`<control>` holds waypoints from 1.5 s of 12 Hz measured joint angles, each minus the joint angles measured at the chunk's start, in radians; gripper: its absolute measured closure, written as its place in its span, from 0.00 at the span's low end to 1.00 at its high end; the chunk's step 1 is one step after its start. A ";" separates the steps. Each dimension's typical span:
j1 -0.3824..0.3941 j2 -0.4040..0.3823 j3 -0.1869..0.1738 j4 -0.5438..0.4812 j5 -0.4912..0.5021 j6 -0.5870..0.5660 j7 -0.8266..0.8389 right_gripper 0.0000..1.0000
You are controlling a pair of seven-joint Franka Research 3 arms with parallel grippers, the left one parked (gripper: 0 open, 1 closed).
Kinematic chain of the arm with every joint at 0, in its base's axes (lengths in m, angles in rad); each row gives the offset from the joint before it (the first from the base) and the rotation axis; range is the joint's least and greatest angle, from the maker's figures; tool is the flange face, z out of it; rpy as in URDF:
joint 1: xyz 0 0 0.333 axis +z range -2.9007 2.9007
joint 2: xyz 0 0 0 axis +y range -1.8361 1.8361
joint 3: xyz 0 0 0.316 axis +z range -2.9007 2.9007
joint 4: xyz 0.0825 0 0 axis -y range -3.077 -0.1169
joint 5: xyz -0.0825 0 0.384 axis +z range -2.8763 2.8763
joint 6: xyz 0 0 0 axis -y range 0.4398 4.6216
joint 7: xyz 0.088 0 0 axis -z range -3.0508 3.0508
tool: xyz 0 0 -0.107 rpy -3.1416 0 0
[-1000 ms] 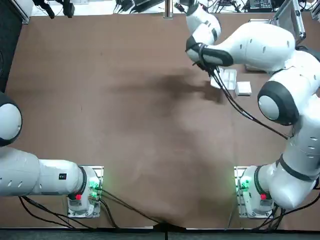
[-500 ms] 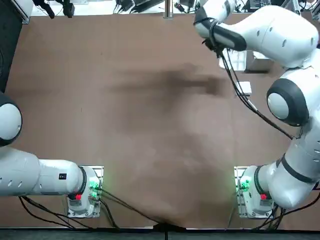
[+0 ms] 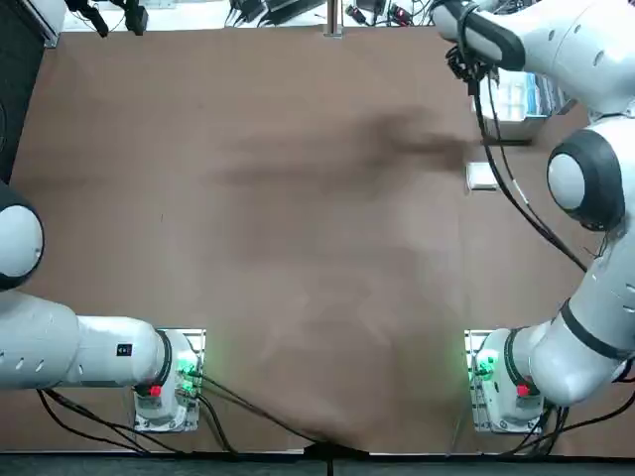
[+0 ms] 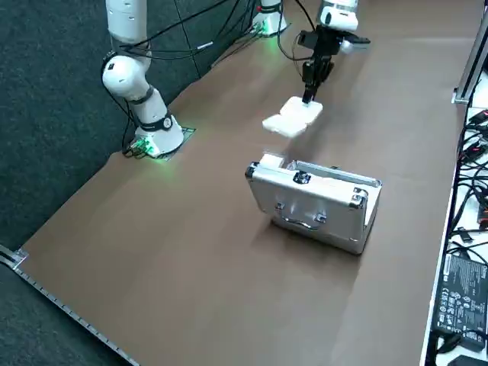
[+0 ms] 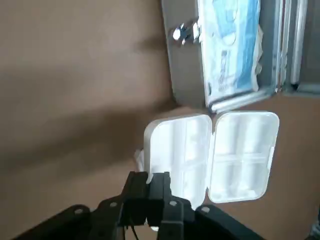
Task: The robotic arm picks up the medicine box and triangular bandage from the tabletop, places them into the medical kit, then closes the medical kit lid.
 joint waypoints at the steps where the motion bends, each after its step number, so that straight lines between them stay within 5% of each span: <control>1: -0.023 0.002 0.000 0.000 0.000 0.018 -0.029 0.98; 8: -0.156 0.050 -0.001 -0.001 -0.012 0.196 -0.237 0.98; 18: -0.196 0.122 0.002 -0.001 -0.316 0.236 -0.261 0.98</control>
